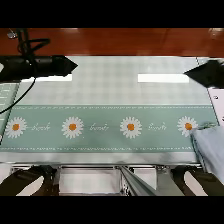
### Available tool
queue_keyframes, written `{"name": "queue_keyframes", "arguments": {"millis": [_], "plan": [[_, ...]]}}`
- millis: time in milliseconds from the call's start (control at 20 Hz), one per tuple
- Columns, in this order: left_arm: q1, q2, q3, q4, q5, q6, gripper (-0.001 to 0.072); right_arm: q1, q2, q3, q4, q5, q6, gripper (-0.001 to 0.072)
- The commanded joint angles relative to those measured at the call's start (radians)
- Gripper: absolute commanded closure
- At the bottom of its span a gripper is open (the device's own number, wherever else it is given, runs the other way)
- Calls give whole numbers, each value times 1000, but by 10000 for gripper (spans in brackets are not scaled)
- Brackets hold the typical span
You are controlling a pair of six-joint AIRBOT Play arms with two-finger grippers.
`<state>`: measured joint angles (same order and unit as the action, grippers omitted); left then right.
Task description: Fold the shirts.
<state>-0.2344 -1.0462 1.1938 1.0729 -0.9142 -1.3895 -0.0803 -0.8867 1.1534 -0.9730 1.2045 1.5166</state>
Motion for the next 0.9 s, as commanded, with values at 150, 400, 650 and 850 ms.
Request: {"name": "queue_keyframes", "arguments": {"millis": [150, 400, 650, 850], "plan": [[5, -39, -207, 308, -151, -274, 683, 319, -286, -16, -565, -53, 289, 688], [50, -69, -229, 304, -116, -274, 683, 280, -415, -16, -555, -25, 267, 687], [40, -69, -229, 301, -178, -274, 682, 281, -415, -16, -562, -28, 265, 687], [41, -69, -229, 300, -178, -274, 683, 281, -415, -16, -562, -29, 265, 688]]}}
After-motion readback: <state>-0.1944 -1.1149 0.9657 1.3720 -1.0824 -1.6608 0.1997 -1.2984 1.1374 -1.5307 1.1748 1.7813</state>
